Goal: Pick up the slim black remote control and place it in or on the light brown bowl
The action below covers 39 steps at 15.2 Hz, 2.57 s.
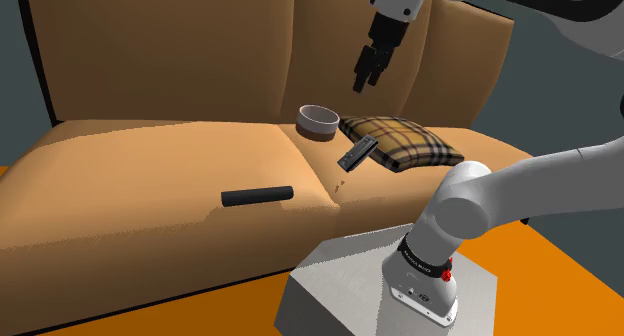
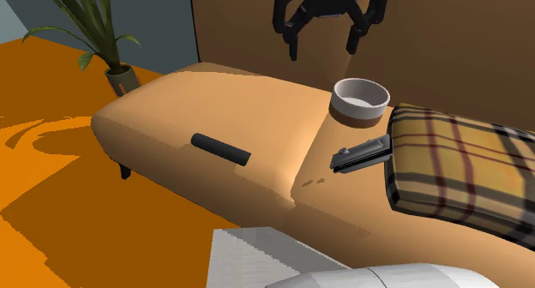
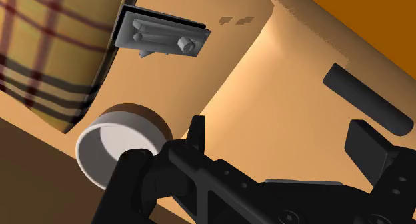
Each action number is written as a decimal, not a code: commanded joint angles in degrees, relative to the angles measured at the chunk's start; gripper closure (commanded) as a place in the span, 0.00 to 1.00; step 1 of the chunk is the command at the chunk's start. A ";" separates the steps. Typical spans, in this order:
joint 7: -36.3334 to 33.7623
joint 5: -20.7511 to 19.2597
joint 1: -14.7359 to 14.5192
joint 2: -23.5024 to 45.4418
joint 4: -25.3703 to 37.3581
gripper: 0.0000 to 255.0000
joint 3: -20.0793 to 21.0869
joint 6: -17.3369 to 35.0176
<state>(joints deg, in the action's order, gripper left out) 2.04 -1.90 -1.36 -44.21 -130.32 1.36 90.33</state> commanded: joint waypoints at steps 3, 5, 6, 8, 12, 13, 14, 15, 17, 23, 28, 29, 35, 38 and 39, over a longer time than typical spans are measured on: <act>1.28 -0.14 -1.41 1.02 -2.27 0.00 1.18 3.69; 2.50 -0.33 -2.81 2.24 -4.39 0.00 2.38 7.41; 3.09 -0.45 -3.51 2.92 -5.39 0.00 2.98 9.28; 4.22 -0.73 -4.85 4.43 -7.27 0.00 4.21 13.05; 6.25 -1.55 -7.36 8.04 -10.58 0.00 6.75 20.66; 6.71 -1.82 -7.93 9.07 -11.31 0.00 7.41 22.58; 7.13 -2.14 -8.49 10.15 -12.00 0.00 8.08 24.51; 7.52 -2.49 -9.02 11.28 -12.64 0.00 8.76 26.44; 8.19 -3.34 -9.98 13.69 -13.82 0.00 10.16 30.30; 8.93 -7.62 -11.93 22.13 -16.32 0.00 14.75 41.81; 6.98 -14.71 -11.92 30.56 -17.05 0.00 19.24 50.82; 6.23 -16.54 -11.74 32.21 -17.02 0.00 20.10 52.29; 2.72 -21.61 -9.72 36.94 -17.37 0.00 20.39 56.74; 1.60 -23.21 -9.21 38.28 -17.34 0.00 20.40 57.82; 1.61 -23.21 -9.22 38.28 -17.34 0.00 20.40 57.82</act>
<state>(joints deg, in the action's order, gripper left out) 3.86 -24.82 -10.65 -6.16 -147.65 21.75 147.94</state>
